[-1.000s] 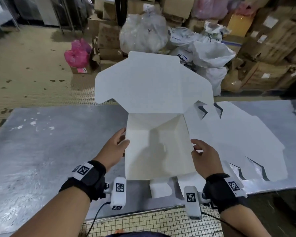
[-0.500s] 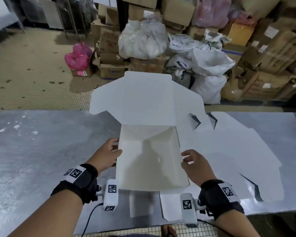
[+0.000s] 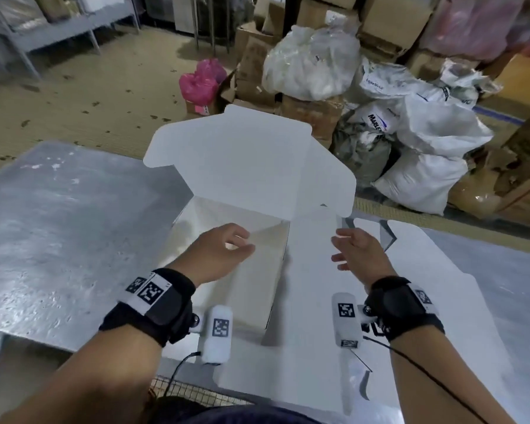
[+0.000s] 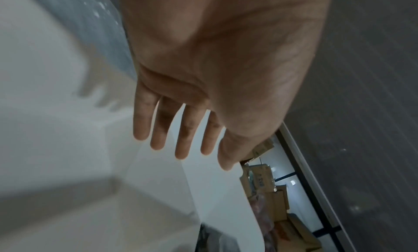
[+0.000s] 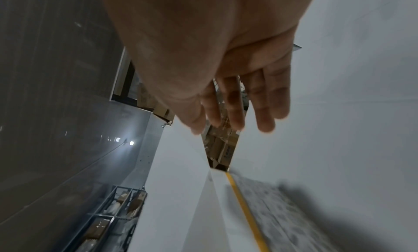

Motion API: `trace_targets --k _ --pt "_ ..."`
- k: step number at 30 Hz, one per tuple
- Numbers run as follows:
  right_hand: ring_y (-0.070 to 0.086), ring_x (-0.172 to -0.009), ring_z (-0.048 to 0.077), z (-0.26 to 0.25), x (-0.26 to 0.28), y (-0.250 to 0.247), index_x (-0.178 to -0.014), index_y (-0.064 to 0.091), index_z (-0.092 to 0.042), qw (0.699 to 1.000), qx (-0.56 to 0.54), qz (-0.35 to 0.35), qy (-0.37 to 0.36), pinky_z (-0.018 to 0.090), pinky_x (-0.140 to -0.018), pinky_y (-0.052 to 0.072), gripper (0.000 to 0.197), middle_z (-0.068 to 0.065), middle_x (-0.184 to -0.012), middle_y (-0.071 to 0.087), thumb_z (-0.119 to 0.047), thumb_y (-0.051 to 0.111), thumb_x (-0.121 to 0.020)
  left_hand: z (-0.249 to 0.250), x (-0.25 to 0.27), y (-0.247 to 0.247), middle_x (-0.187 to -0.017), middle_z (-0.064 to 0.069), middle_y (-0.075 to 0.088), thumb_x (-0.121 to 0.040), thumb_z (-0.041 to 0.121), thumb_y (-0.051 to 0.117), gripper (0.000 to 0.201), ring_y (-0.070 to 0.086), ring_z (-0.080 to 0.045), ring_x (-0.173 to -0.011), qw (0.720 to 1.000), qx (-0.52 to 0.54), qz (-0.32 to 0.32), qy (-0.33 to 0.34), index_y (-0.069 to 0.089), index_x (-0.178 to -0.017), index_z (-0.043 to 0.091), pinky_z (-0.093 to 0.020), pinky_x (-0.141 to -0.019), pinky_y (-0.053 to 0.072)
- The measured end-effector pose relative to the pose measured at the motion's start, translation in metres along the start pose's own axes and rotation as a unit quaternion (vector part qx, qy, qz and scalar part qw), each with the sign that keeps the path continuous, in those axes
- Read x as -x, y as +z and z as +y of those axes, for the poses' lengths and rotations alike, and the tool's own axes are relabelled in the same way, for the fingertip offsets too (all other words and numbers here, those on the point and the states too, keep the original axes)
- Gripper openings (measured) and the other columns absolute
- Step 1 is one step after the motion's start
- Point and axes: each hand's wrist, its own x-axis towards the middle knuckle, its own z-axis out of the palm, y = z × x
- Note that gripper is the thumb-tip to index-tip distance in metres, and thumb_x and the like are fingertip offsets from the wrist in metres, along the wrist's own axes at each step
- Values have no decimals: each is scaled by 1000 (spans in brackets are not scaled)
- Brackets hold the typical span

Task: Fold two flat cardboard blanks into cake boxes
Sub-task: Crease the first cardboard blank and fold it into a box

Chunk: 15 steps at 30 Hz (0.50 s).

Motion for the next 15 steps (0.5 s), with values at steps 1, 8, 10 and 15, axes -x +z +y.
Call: trace_targets --k 1,8,10,15 --pt "67 -78 21 -2 -10 -5 -119 58 -15 1000 -6 24 -1 37 -72 56 26 8 -108 67 -24 62 -96 -1 0 11 -111 16 66 -90 43 67 26 65 -5 -88 1000 -15 -22 -6 62 -114 33 -19 -65 46" --pt "66 -102 25 -18 -72 -16 -125 56 -18 994 25 106 -34 50 -91 55 41 2 -120 66 -31 68 -88 1 11 57 -112 7 68 -83 45 76 50 69 -10 -79 984 -91 -143 -55 58 -126 26 -19 -64 48" --pt "69 -97 24 -25 -80 -15 -125 59 -18 992 36 107 -50 48 -88 57 40 1 -113 70 -29 68 -88 1 13 63 -108 5 69 -87 37 74 49 69 -11 -75 982 -90 -154 -67 56 -130 23 -20 -63 50" --pt "64 -84 18 -44 -69 -11 -124 58 -16 986 34 126 -106 27 -72 47 37 4 -97 71 -13 66 -87 -1 15 70 -106 5 67 -91 26 65 43 68 -10 -70 985 -53 -140 -86 53 -133 22 -28 -73 57"
